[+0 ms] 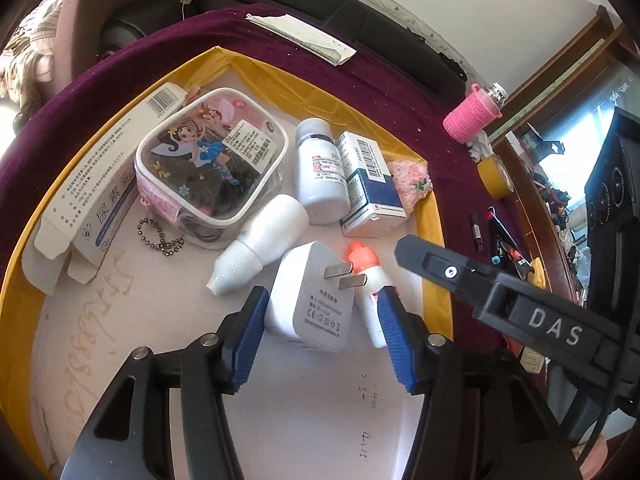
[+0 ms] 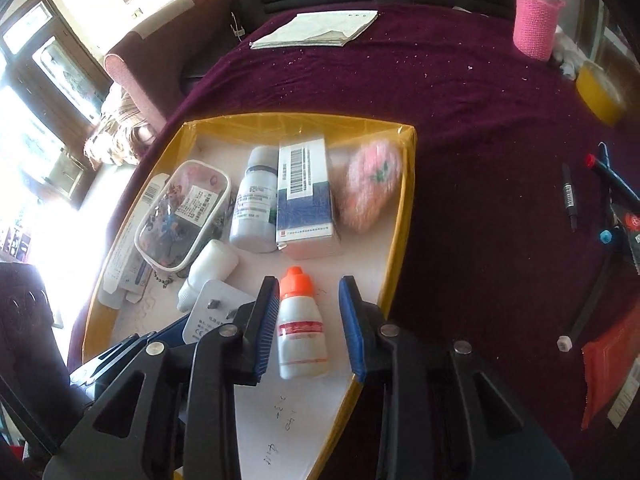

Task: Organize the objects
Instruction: 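Place the charger in the tray and open left while right lowers the bottle beside it, then withdraw both grippers from the tray toward the black markers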

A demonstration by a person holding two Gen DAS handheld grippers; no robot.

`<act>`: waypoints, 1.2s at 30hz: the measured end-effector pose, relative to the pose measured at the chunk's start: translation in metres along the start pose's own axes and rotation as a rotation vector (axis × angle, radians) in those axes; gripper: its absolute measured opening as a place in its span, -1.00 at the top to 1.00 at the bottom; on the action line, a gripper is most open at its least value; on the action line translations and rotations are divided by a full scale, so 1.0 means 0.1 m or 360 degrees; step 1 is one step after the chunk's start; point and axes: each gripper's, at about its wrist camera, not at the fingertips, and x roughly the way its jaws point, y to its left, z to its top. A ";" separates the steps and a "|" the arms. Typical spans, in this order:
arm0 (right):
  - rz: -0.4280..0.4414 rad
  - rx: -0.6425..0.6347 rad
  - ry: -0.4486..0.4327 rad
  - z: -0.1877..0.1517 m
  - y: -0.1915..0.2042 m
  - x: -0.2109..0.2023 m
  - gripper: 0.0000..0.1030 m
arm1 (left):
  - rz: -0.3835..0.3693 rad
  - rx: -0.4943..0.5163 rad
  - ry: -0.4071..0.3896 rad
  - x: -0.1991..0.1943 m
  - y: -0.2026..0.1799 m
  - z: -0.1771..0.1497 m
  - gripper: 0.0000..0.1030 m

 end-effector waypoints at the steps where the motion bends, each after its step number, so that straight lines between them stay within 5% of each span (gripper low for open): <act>1: 0.0006 0.0018 -0.0034 0.02 -0.03 -0.05 0.43 | 0.0008 0.0009 -0.0003 0.00 -0.01 0.00 0.02; 7: 0.0051 0.0056 -0.0303 -0.17 -0.22 -0.48 0.09 | 0.0079 0.0122 -0.0020 0.03 -0.12 -0.06 -0.05; 16: 0.0158 0.0198 -0.0395 -0.57 -0.53 -0.64 0.07 | 0.0126 0.0103 -0.0069 -0.11 -0.14 -0.30 -0.12; 19: 0.0175 0.0218 -0.0406 -0.68 -0.63 -0.69 0.07 | -0.0011 0.0054 -0.0080 -0.16 -0.11 -0.30 -0.12; 24: 0.0062 0.0162 -0.0534 -0.82 -0.76 -0.98 0.07 | -0.0136 0.0012 -0.0360 -0.68 -0.23 -0.29 -0.12; 28: -0.0165 0.0098 -0.0764 -0.91 -0.85 -1.36 0.06 | -0.0058 0.0134 -0.0548 -1.05 -0.59 -0.35 -0.23; 29: -0.0258 0.0068 -0.0850 -0.93 -0.87 -1.47 0.00 | -0.0043 0.0173 -0.0601 -1.12 -0.69 -0.39 -0.28; 31: -0.0402 0.0032 -0.1024 -0.97 -0.96 -1.66 -0.72 | -0.0006 0.0224 -0.0702 -1.23 -0.86 -0.50 -0.74; 33: -0.0322 0.0017 -0.1053 -0.94 -1.21 -1.76 -0.84 | 0.0018 0.0256 -0.0787 -1.25 -0.95 -0.61 -0.86; 36: -0.0428 0.0212 -0.0812 -0.77 -1.72 -1.79 -0.84 | 0.0054 0.0303 -0.0797 -1.18 -0.99 -0.76 -0.86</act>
